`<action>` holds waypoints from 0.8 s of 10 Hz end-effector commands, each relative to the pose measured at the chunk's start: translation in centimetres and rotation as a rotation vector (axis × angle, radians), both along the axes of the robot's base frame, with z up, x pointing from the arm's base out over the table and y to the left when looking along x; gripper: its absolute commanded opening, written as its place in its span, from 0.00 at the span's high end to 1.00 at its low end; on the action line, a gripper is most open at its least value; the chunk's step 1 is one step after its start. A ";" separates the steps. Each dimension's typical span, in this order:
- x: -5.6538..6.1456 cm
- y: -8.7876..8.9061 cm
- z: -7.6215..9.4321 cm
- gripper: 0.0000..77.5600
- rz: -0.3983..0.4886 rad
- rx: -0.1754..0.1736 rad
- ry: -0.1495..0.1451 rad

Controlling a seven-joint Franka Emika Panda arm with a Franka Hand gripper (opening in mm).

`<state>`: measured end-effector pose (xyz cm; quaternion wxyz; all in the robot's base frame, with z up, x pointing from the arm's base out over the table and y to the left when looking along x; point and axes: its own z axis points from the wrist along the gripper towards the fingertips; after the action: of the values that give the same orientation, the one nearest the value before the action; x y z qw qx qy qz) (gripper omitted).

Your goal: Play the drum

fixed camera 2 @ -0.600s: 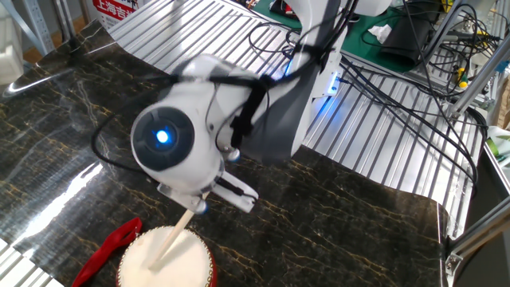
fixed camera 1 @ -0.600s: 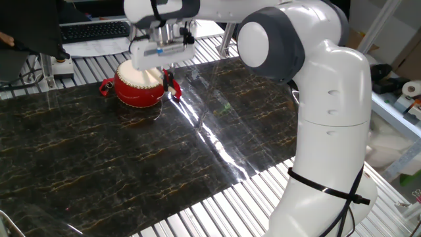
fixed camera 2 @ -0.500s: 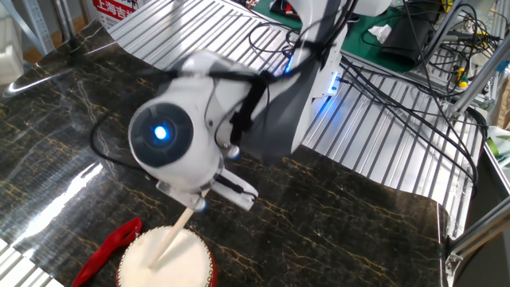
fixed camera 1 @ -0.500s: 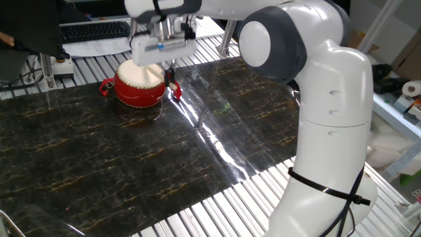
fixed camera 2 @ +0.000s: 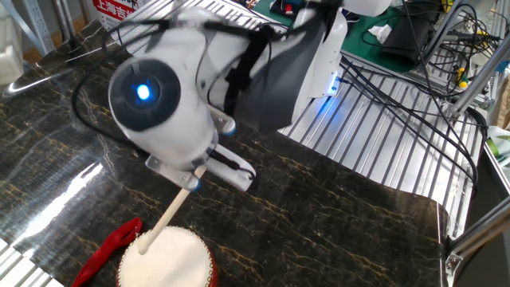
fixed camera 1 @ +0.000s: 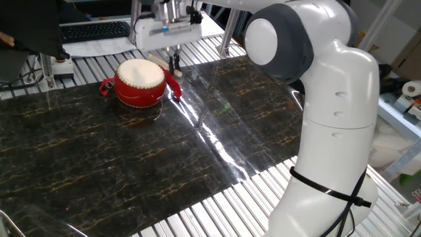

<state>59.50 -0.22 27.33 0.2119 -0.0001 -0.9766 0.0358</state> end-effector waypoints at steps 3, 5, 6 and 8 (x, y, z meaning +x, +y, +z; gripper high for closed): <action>-0.2 -0.4 0.6 0.99 0.012 0.004 -0.019; -0.4 -0.3 0.3 0.99 0.016 0.010 -0.017; -0.4 -0.2 0.3 0.99 0.018 0.011 -0.015; -0.4 1.7 -4.8 0.99 0.029 0.017 -0.012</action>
<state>59.11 -0.51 27.50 0.2054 0.0069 -0.9780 0.0343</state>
